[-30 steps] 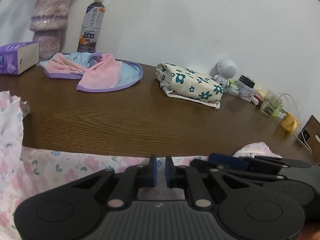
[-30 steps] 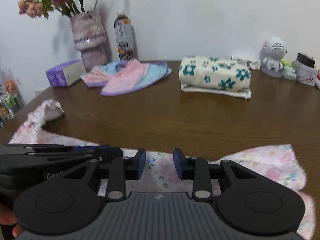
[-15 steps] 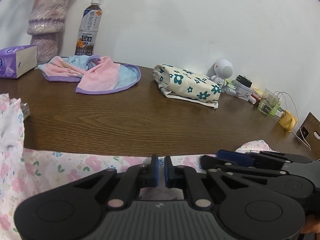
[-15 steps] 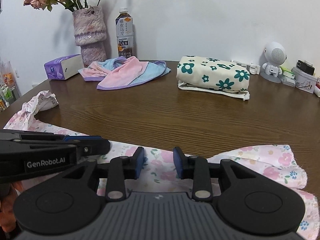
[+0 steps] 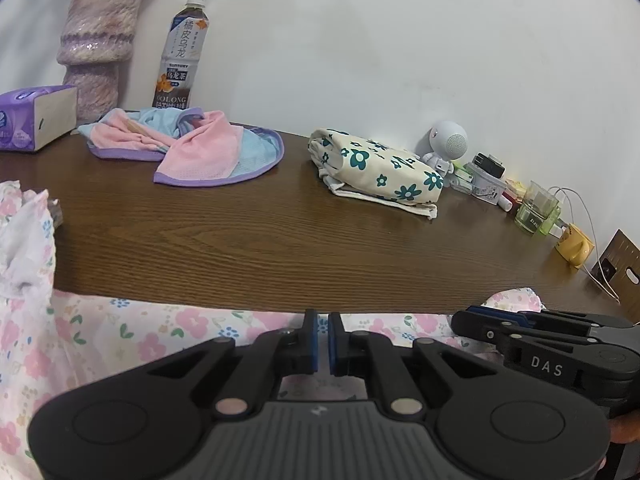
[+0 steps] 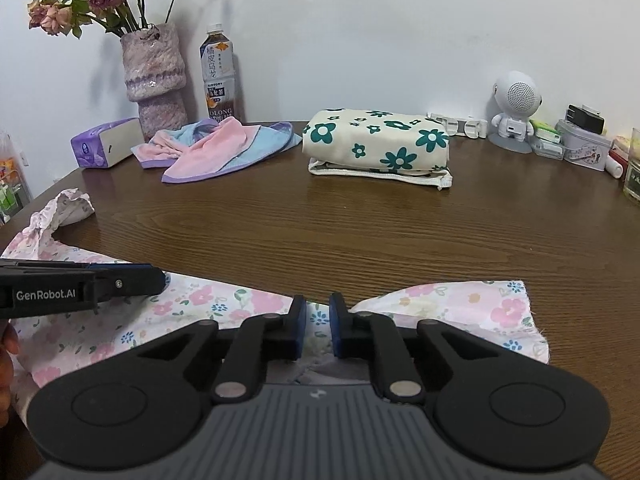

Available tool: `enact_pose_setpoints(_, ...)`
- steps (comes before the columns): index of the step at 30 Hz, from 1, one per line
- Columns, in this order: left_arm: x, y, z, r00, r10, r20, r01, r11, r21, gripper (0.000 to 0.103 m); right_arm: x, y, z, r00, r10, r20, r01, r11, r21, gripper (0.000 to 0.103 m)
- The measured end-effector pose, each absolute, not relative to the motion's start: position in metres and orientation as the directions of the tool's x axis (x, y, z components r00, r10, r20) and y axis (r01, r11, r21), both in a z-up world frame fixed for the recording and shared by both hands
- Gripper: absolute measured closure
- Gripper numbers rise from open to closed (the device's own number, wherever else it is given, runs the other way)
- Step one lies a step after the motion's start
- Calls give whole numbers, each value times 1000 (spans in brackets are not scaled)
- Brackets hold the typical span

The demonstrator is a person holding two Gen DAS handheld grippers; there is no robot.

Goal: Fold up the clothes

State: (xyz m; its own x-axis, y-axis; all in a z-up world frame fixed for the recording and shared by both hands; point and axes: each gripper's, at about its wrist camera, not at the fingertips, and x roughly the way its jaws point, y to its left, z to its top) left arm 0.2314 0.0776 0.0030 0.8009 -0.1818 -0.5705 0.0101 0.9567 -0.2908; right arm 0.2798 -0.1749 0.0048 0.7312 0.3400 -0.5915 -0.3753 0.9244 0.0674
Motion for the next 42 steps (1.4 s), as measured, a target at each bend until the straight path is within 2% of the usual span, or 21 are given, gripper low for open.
enact_pose_setpoints(4, 232, 77, 3, 801, -182, -571, 10, 957, -291, 97, 278, -181, 5, 749, 298, -592, -346, 938, 35, 90)
enact_pose_setpoints(6, 231, 77, 4, 800, -182, -571, 10, 957, -291, 97, 279, -190, 5, 755, 290, -588, -330, 943, 43, 80)
enact_pose_setpoints(7, 231, 77, 4, 800, -182, -571, 10, 957, -290, 97, 280, -195, 5, 757, 288, -586, -320, 946, 51, 78)
enact_pose_setpoints(15, 231, 77, 4, 800, -179, -572, 10, 958, -286, 97, 286, -236, 5, 787, 176, -591, -180, 982, 53, 78)
enact_pose_setpoints(18, 231, 76, 4, 800, -177, -573, 11, 959, -282, 97, 280, -242, 15, 807, 214, -551, -175, 977, 124, 78)
enact_pose_setpoints(22, 231, 76, 4, 800, -177, -573, 11, 959, -282, 97, 263, -216, 37, 809, 346, -475, -301, 938, 171, 78)
enact_pose_setpoints(26, 231, 76, 4, 800, -178, -574, 11, 959, -283, 97, 269, -167, 29, 743, 417, -524, -392, 905, 164, 78)
enact_pose_setpoints(30, 231, 77, 4, 799, -181, -573, 12, 958, -287, 97, 278, -139, 13, 704, 393, -591, -399, 908, 128, 79)
enact_pose_setpoints(37, 232, 85, 3, 795, -213, -568, 28, 948, -316, 97, 268, -136, 5, 734, 337, -590, -379, 924, 57, 80)
enact_pose_setpoints(42, 227, 104, 5, 797, -181, -577, -3, 953, -303, 98, 268, -135, 6, 735, 331, -592, -381, 924, 43, 80)
